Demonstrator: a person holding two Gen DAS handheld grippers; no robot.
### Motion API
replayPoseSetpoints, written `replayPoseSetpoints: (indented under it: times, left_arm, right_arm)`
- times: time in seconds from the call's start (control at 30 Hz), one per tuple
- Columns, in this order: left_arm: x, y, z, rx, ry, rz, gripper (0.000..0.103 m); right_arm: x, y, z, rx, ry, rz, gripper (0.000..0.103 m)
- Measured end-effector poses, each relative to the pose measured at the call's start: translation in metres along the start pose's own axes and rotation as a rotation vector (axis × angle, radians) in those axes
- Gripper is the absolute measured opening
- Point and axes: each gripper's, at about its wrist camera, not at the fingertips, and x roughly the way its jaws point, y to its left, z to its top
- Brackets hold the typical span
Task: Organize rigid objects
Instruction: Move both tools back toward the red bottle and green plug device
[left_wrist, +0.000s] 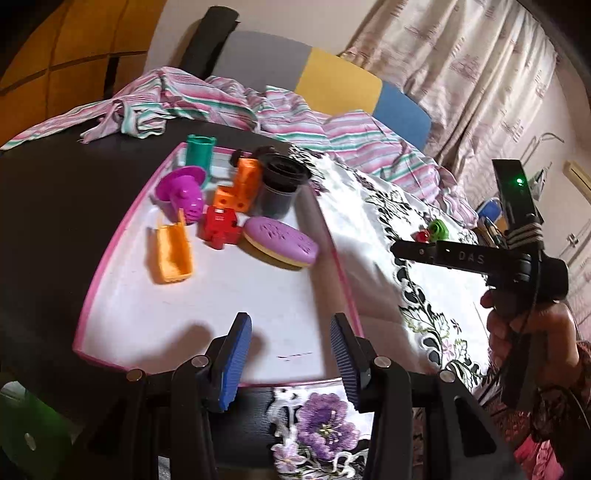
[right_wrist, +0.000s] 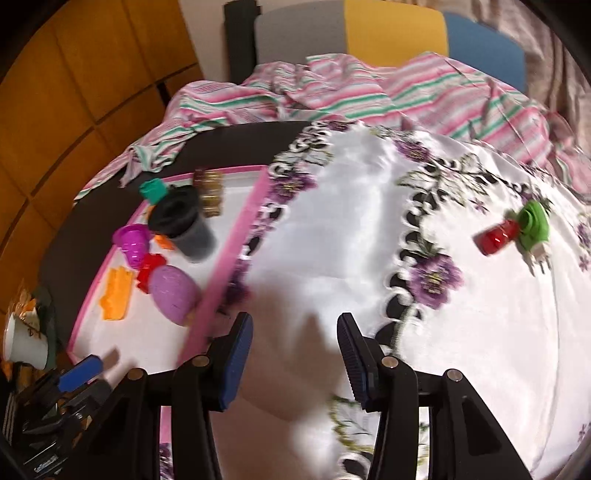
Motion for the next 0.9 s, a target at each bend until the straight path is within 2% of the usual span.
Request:
replayPoseSetpoints:
  times: [0.53,0.63,0.73,0.9]
  left_arm:
    - [0.022,-0.060,0.000,0.118,0.071,-0.069,0.045]
    - [0.028,-0.073,0.001,0.144,0.085,-0.085,0.045]
    - [0.030,-0.083,0.004,0.154,0.085,-0.135,0.045]
    - [0.039,-0.101,0.009,0.189,0.105,-0.148,0.045]
  right_arm:
    - [-0.016,-0.087,0.002,0.096,-0.017,-0.110,0.049]
    - [-0.017,-0.101,0.002,0.117,-0.014,-0.126,0.051]
    - [-0.017,-0.116,0.001,0.139,-0.006,-0.131,0.056]
    - [-0.014,-0.146,0.001,0.175,0.024,-0.146,0.061]
